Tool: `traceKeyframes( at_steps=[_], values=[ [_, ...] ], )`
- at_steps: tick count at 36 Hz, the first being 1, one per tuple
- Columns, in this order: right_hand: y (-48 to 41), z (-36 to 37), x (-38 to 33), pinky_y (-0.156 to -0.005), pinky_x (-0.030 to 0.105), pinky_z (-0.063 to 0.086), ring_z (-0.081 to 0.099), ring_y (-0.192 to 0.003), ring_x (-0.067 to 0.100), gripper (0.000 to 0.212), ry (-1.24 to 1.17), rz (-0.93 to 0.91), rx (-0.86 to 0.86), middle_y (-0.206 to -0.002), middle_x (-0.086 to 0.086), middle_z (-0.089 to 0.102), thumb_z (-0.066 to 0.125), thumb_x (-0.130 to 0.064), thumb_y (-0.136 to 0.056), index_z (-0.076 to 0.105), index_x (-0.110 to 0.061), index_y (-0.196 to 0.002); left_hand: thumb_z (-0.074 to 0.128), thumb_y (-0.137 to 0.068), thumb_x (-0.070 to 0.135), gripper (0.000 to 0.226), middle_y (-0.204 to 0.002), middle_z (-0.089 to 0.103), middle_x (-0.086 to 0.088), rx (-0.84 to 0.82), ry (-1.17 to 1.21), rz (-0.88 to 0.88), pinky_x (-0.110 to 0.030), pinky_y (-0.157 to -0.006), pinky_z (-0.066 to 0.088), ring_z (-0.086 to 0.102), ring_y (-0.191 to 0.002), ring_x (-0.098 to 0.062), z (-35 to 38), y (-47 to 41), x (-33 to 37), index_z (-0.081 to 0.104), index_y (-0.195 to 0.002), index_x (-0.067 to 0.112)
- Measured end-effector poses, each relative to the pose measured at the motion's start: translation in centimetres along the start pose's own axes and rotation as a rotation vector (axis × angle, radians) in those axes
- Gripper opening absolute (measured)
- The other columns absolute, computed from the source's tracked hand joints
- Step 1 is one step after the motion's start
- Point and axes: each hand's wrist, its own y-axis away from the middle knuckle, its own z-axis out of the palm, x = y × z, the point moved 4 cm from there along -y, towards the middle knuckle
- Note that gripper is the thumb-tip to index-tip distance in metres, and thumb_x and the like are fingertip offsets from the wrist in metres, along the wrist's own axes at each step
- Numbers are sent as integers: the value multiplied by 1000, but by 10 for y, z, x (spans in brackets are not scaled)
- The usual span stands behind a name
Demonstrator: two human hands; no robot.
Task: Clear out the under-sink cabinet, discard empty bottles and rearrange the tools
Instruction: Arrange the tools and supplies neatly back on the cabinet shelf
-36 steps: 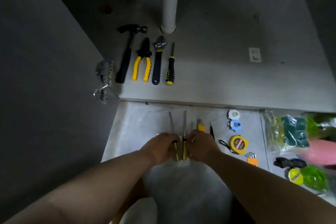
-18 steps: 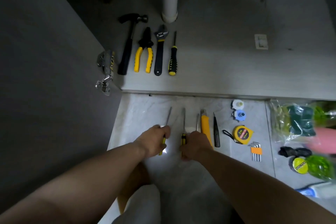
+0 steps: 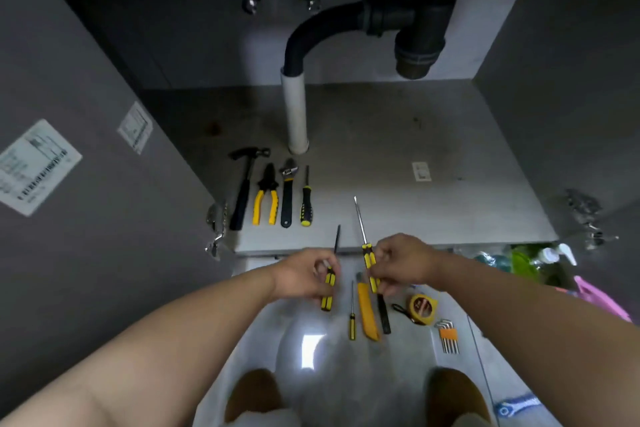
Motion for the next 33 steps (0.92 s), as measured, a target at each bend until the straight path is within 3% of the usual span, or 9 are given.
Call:
traceKeyframes(
  at_steps=[3,6,10,12,14,17,22,26,33],
  values=[
    [-5,-18,-8,-53,29,60,71,-53,21,18,-51,-13,118,-71,22,72,65,-4,-92,50,-8,-84,74,-82,1,26,-75,52,-2,197,-54,65,-29,-65,49,53,-66,-14,-19,-18,21,70,-102,17],
    [-22,-26,-7,-46,29,58,68,-45,18,18,-100,-1,226,-61,14,68,65,-5,-92,50,-9,-83,74,-83,6,24,-80,61,-2,343,-131,65,-35,-70,55,58,-71,-18,-36,-42,33,72,-98,25],
    [-58,-27,-4,-52,33,61,70,-50,22,14,-113,20,305,-54,8,68,64,-7,-89,53,-10,-81,70,-89,13,21,-93,67,-1,491,-258,26,-28,-76,54,66,-87,-20,-49,-74,36,74,-104,27],
    [-76,-25,-4,-63,36,62,72,-53,23,9,-67,17,312,-55,7,70,63,-11,-87,56,-11,-81,66,-91,15,24,-109,68,-5,538,-304,13,-27,-84,54,67,-98,-23,-51,-88,34,74,-111,25],
    [-91,-24,-5,-72,37,62,72,-54,20,7,-1,9,327,-56,6,72,61,-16,-84,59,-12,-78,61,-93,15,29,-120,63,-10,564,-331,-2,-30,-91,53,65,-106,-27,-51,-98,30,72,-118,24],
    [-110,-21,-5,-74,42,63,74,-60,23,11,-1,10,371,-59,6,72,64,-19,-81,61,-16,-71,55,-95,14,36,-124,56,-14,589,-407,-14,-33,-92,49,63,-110,-35,-50,-111,24,69,-127,23],
    [-131,-14,-8,-67,45,64,75,-63,26,8,-32,12,438,-72,8,74,66,-21,-83,63,-19,-76,53,-98,17,26,-118,56,-18,638,-492,-36,-36,-88,53,64,-104,-39,-48,-121,20,72,-116,15],
    [-141,-9,-11,-75,50,62,73,-82,37,9,-29,-7,464,-88,17,72,68,-22,-80,64,-14,-82,53,-97,11,22,-117,56,-18,618,-570,-1,-33,-86,46,59,-108,-34,-43,-122,20,68,-112,9],
    [-149,-2,-14,-80,44,61,71,-85,34,11,-41,-16,517,-90,13,72,63,-23,-81,66,-15,-88,56,-96,6,46,-145,34,-14,536,-712,31,-33,-102,44,47,-125,-31,-31,-117,10,49,-142,10]
  ],
)
